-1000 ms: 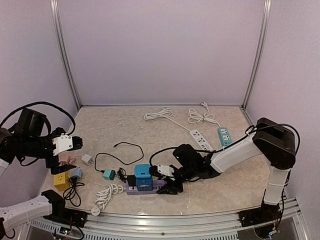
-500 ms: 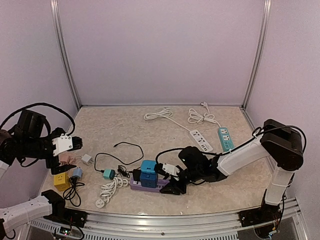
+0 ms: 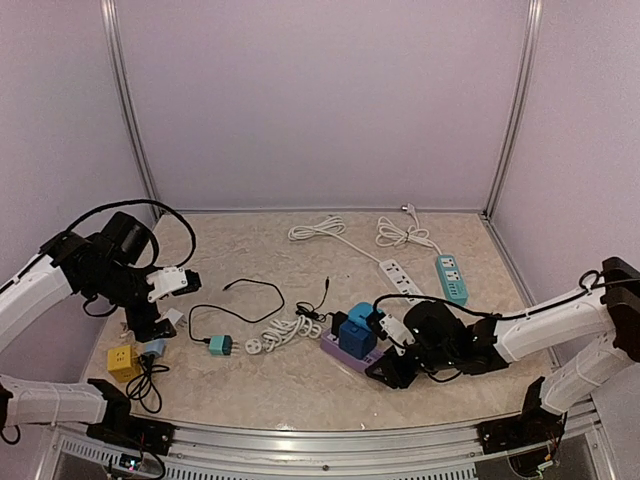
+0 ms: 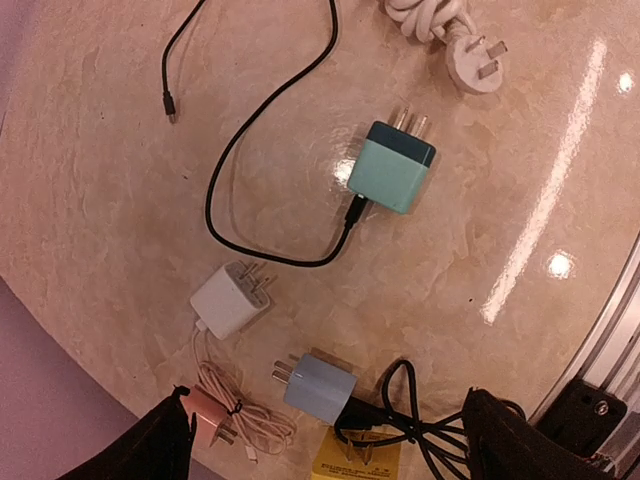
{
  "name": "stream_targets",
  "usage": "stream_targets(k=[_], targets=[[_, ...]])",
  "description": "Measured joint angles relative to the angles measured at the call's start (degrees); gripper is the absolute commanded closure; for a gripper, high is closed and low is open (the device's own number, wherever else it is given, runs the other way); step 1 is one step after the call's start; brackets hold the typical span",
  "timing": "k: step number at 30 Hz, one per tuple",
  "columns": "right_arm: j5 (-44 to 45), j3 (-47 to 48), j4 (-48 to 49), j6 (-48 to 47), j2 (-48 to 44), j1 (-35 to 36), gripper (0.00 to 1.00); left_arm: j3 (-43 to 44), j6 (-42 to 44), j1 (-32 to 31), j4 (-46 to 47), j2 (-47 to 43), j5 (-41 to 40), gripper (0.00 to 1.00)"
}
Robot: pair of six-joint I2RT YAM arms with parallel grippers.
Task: Insert the plug
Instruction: Move the socket to the center of the board.
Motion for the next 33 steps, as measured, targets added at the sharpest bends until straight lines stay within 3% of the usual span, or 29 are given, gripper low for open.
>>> stream_targets(k=[8, 13, 16, 21, 25, 33], targets=[[9.6, -4.2, -7.8, 12.1, -9.8, -3.0, 1.0, 0.0, -1.5, -3.7, 8.0, 9.4, -2.5, 0.11], [13.2, -4.1, -8.3, 14.3, -9.5, -4.8, 1.0, 0.0, 1.1, -2.5, 14.7, 18.1, -4.6, 0.22], [14.1, -1.7, -7.9, 14.2, -5.2, -5.7, 1.0, 1.0, 2.6, 0.7, 18.7, 24.6, -5.0, 0.33], [15.6, 6.2, -6.5, 13.8, 4.9, -6.6, 1.0, 7.3, 2.8, 5.2, 21.9, 38.1, -3.3, 0.35], [15.9, 12.4, -5.9, 13.7, 11.2, -7.2, 1.0, 7.0, 2.8, 6.5, 23.2, 42.4, -0.2, 0.37], [14.8, 29.9, -6.4, 10.2, 26.5, -8.3, 1.0, 5.7, 0.9, 8.7, 24.7, 44.4, -0.4, 0.67]])
